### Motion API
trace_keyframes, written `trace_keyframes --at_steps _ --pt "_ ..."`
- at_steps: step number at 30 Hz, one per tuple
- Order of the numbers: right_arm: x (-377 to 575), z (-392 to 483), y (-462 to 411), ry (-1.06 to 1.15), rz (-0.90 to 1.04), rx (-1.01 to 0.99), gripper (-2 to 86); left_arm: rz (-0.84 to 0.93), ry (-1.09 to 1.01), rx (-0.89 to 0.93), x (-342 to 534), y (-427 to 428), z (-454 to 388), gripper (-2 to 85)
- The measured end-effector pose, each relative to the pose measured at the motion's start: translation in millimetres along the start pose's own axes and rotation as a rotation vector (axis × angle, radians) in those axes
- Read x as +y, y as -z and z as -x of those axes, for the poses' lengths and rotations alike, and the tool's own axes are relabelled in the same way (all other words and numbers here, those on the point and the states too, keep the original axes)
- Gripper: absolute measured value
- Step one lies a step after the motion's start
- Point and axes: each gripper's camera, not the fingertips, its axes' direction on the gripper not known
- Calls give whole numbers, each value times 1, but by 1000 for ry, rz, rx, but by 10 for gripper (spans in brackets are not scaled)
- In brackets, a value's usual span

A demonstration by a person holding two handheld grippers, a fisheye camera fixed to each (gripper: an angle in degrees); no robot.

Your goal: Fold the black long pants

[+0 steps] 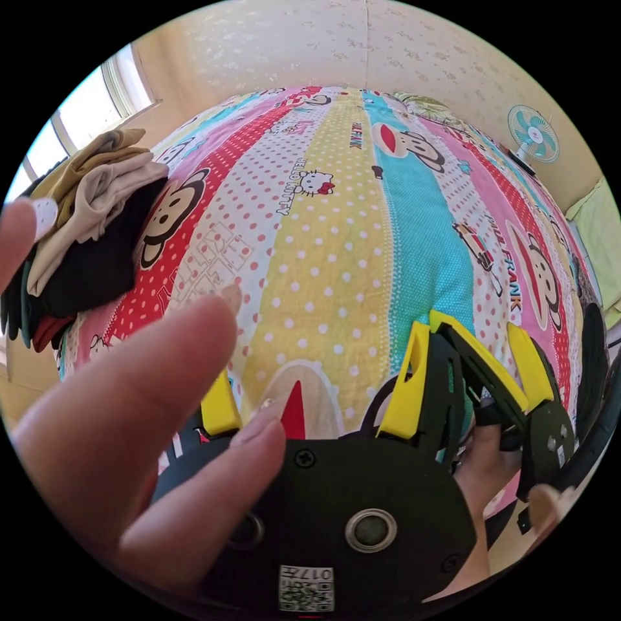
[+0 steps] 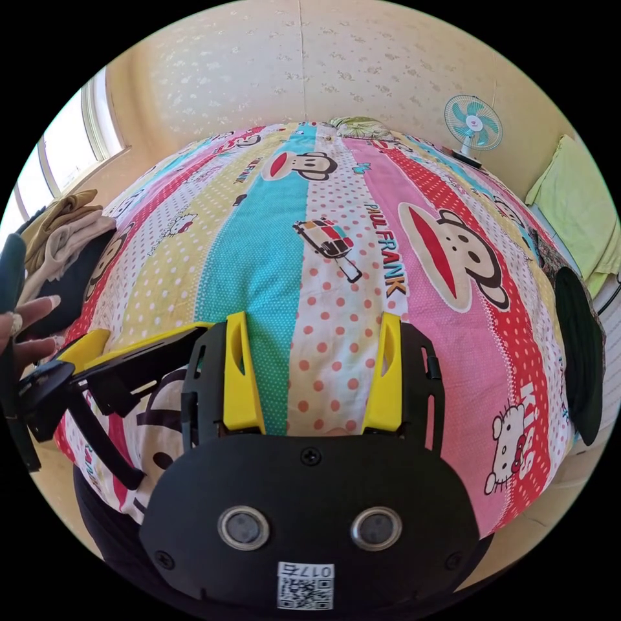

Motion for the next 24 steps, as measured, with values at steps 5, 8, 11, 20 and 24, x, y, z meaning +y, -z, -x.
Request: trace_keyframes --at_steps 5,8,11,20,24 --pt "-4 -4 -3 0 -1 0 259 3 -3 6 -5 2 5 383" --pt "-6 -6 -5 -2 -3 -4 259 -8 -9 17 -7 6 7 379" --pt "-8 -8 -6 -2 -2 -3 259 -6 -14 -1 -10 9 7 376" --pt "-13 -9 -10 -1 0 0 260 -7 -13 -1 -16 12 11 375" --pt "-14 -9 -11 -1 -2 2 260 -7 -13 -2 -17 14 12 376"
